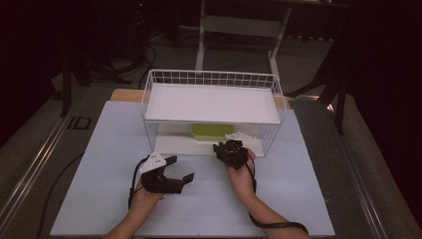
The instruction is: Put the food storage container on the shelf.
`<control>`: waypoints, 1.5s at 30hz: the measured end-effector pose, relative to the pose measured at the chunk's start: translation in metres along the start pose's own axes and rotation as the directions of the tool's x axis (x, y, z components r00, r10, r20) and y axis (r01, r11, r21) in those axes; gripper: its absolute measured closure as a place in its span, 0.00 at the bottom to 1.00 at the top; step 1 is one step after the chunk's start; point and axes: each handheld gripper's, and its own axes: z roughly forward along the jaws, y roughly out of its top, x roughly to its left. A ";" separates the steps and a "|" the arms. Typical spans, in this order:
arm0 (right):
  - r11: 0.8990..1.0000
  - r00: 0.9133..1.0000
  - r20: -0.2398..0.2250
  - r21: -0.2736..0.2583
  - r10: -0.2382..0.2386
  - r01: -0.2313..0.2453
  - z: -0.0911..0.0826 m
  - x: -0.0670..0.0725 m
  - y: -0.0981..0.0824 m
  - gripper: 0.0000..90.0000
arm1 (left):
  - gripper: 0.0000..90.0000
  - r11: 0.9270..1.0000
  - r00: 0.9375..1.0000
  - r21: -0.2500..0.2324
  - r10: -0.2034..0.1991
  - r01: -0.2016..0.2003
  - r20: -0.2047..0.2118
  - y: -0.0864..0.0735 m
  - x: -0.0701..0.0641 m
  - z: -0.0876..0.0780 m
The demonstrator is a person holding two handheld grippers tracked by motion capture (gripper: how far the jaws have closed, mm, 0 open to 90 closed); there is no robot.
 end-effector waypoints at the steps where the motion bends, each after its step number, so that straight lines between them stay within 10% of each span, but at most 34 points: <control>1: 1.000 1.000 -0.001 -0.010 -0.014 0.014 -0.005 0.001 -0.001 0.68 | 0.10 1.000 1.000 -0.001 0.006 -0.006 0.000 0.000 -0.001 0.000; 10: 0.995 0.991 -0.099 -0.062 -0.086 0.080 -0.045 0.005 -0.011 0.17 | 0.10 1.000 0.998 0.009 0.025 -0.026 0.064 0.008 -0.010 0.004; 33: 0.992 0.963 -0.239 -0.051 -0.124 0.115 -0.110 -0.009 -0.039 0.18 | 0.10 0.998 0.993 0.014 0.064 -0.066 0.103 0.014 -0.021 -0.030; 45: 0.987 0.975 -0.176 -0.108 -0.138 0.120 -0.139 -0.022 -0.048 0.17 | 0.10 0.998 0.996 0.030 0.047 -0.049 0.080 0.001 -0.018 -0.043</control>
